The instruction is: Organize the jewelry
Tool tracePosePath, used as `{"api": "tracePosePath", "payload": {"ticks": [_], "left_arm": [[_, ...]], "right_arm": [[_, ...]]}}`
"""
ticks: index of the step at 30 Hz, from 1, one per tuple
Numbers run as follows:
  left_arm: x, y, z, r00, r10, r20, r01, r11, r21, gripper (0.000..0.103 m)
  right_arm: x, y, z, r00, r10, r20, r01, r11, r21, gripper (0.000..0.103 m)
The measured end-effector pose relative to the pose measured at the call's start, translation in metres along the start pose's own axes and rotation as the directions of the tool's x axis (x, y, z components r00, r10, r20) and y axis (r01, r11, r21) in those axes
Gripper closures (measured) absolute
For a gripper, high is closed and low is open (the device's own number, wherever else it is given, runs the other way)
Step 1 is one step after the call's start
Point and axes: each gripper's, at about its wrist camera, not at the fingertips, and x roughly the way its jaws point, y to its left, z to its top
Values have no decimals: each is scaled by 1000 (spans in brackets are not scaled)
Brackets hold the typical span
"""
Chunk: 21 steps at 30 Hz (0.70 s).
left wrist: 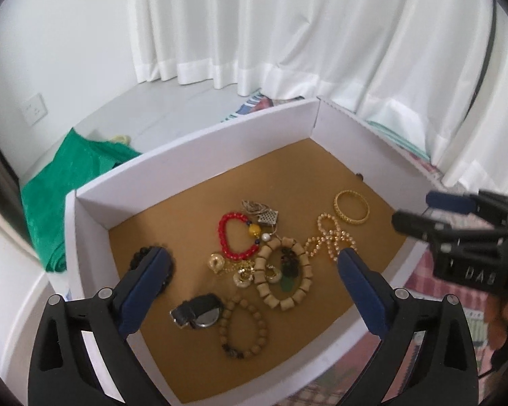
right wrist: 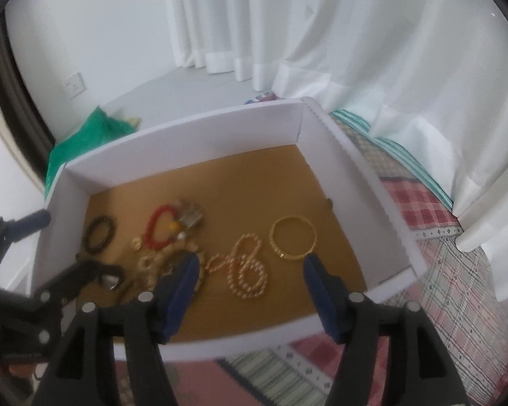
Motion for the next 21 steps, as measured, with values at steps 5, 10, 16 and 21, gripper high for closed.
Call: {"api": "tracePosePath", "payload": {"ticks": [5,10,16,21], "left_arm": [[-12,3,-5,996,79,31,-79,997,-7,3],[-24,6,-7,987,151,57,-151,988,-1,3],[-29,12,-2,988,148,-47,-149,988,-34,3],[-30,16,-2,984,105,-143,-112,993,-40,3]], "right_arm": [[-7,6,-8,1000,-11,-4,11,1000,-15,38],[-14,9,-10,1000,-8,-5,8,1000,-10,37],[-24,19,-7,1000,8,-3,-8,1000,-7,24],[-26,21,-4,999,26,-27,-25,999,25,24]]}}
